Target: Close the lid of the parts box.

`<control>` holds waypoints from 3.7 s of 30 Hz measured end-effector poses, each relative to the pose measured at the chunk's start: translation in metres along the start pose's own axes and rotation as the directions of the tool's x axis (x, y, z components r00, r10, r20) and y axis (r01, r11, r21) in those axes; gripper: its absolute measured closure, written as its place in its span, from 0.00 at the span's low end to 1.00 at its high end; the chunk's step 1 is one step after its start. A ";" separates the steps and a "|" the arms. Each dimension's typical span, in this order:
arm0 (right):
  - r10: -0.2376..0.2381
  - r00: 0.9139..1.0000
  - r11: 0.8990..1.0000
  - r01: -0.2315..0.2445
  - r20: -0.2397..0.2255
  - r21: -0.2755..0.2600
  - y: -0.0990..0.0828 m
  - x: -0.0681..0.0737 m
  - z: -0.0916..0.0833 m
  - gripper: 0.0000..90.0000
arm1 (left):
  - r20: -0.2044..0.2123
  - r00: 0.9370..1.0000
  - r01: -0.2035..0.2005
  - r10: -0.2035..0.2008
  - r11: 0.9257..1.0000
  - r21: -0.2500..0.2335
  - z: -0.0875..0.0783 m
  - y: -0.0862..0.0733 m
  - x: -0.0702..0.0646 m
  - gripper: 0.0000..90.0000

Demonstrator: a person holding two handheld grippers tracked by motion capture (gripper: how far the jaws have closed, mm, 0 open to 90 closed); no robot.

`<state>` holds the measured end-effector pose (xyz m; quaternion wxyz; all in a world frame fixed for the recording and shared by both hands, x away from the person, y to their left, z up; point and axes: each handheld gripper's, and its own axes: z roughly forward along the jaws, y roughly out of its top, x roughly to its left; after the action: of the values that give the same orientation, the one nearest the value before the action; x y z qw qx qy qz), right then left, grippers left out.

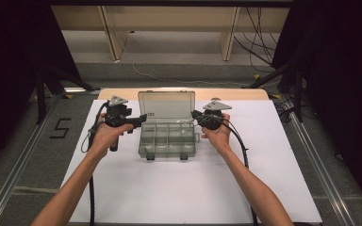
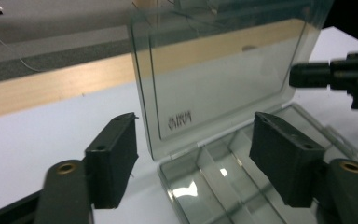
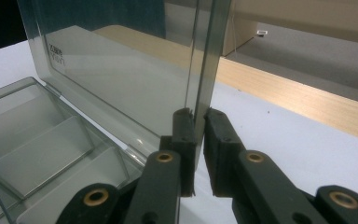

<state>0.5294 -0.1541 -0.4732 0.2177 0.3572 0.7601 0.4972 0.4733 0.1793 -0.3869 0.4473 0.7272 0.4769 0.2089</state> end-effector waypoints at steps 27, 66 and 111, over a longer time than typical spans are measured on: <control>0.010 1.000 1.000 -0.010 -0.005 -0.011 -0.001 0.001 0.001 0.93 | -0.056 0.997 -0.055 0.051 0.996 -0.064 0.044 0.070 0.012 1.00; 0.093 0.996 0.996 -0.093 -0.005 -0.008 0.015 0.021 -0.041 0.43 | 0.028 0.997 -0.070 0.069 0.997 0.029 0.040 0.046 0.007 0.99; -0.067 0.984 0.997 0.073 -0.166 0.031 0.038 0.058 -0.100 0.51 | 0.154 0.981 -0.122 0.117 0.992 0.024 -0.009 -0.013 -0.030 0.99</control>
<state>0.4355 -0.1604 -0.3960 0.1649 0.2918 0.7966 0.5031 0.4460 0.1587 -0.3892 0.4567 0.7758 0.4003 0.1713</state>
